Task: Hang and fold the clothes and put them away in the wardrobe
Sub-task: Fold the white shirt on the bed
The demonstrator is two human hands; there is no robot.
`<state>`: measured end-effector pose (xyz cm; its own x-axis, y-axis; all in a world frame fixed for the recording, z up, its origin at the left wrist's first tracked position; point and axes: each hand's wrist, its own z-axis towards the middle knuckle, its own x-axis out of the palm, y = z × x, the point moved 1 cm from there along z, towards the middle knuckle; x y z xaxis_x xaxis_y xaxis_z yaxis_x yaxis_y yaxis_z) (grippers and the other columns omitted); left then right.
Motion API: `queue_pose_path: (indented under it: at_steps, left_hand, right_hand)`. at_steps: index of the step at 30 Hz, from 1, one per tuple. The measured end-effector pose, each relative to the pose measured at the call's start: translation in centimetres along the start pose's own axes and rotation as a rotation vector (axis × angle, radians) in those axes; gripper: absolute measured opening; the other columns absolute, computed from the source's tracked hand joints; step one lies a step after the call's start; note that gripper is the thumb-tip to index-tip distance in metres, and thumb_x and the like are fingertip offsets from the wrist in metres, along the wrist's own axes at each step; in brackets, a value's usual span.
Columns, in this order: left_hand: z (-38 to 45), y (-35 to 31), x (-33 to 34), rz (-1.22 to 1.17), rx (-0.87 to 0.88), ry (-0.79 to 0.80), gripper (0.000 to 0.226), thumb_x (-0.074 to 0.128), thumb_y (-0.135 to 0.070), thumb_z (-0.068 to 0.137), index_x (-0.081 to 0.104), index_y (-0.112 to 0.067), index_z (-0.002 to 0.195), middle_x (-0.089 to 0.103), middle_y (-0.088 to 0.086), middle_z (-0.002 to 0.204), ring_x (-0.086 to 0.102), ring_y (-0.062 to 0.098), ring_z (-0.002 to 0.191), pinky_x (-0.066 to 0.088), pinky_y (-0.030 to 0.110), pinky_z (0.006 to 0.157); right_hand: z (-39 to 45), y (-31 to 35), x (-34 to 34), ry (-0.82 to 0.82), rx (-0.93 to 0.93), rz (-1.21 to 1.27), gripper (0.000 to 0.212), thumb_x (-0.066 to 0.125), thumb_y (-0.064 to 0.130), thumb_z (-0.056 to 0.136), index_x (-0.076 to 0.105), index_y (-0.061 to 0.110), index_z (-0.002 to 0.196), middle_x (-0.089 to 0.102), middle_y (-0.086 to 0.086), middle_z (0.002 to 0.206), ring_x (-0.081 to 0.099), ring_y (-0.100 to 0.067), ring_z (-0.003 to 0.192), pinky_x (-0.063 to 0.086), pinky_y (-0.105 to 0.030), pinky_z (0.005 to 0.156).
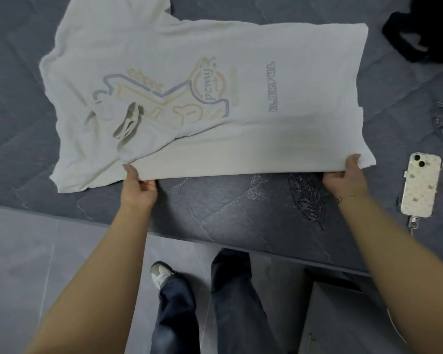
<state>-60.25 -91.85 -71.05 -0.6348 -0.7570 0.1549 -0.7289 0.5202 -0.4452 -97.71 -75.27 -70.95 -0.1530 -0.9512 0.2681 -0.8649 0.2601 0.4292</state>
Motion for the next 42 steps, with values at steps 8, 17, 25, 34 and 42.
queue_pose_path:
  at_steps: [8, 17, 25, 34, 42]
  left_hand:
    - [-2.1, 0.5, -6.3, 0.227, -0.032, -0.013, 0.015, 0.061, -0.023, 0.095, 0.065, -0.015, 0.107, 0.074, -0.003, 0.099, 0.069, 0.008, 0.092, 0.055, 0.026, 0.089]
    - [1.1, -5.9, -6.8, 0.088, -0.099, 0.164, 0.031, 0.063, -0.027, 0.092, 0.066, -0.014, 0.12, 0.07, 0.005, 0.118, 0.066, 0.02, 0.111, 0.053, 0.036, 0.095]
    - [3.9, -13.0, -9.8, 0.621, 0.289, 0.101, 0.052, 0.07, -0.007, 0.088, 0.051, -0.009, 0.136, 0.061, 0.005, 0.131, 0.06, 0.02, 0.118, 0.053, 0.037, 0.095]
    - [6.0, -21.1, -13.2, 1.437, 0.633, 0.406, 0.014, 0.074, -0.036, 0.084, 0.062, -0.033, 0.076, 0.067, -0.003, 0.078, 0.059, 0.007, 0.069, 0.045, 0.012, 0.065]
    - [7.8, -21.4, -10.6, 1.813, 0.851, 0.299, 0.026, 0.074, -0.031, 0.085, 0.067, -0.007, 0.079, 0.046, 0.007, 0.097, 0.052, 0.025, 0.088, 0.047, 0.039, 0.085]
  right_hand:
    - [-4.0, -0.2, -9.2, -0.203, 0.068, 0.042, 0.019, 0.066, 0.024, 0.092, 0.068, 0.016, 0.109, 0.072, 0.003, 0.106, 0.066, -0.008, 0.101, 0.05, -0.025, 0.096]
    - [-7.1, -6.6, -8.3, -0.137, 0.065, -0.051, 0.028, 0.069, 0.029, 0.089, 0.066, 0.013, 0.112, 0.07, -0.002, 0.11, 0.066, -0.012, 0.102, 0.056, -0.024, 0.087]
    - [-12.5, -24.8, -3.4, 0.01, 0.191, -0.16, 0.034, 0.064, 0.023, 0.093, 0.059, 0.012, 0.125, 0.067, -0.004, 0.112, 0.063, -0.016, 0.104, 0.053, -0.027, 0.085]
    - [-15.8, -33.8, -0.9, -0.091, 0.147, -0.388, 0.042, 0.059, 0.033, 0.095, 0.058, 0.008, 0.128, 0.065, -0.008, 0.121, 0.064, -0.015, 0.102, 0.051, -0.022, 0.079]
    - [-17.9, -32.4, 1.2, -0.289, 0.0, -0.972, 0.031, 0.066, 0.026, 0.091, 0.05, 0.013, 0.068, 0.049, -0.004, 0.062, 0.042, -0.016, 0.051, 0.043, -0.026, 0.046]
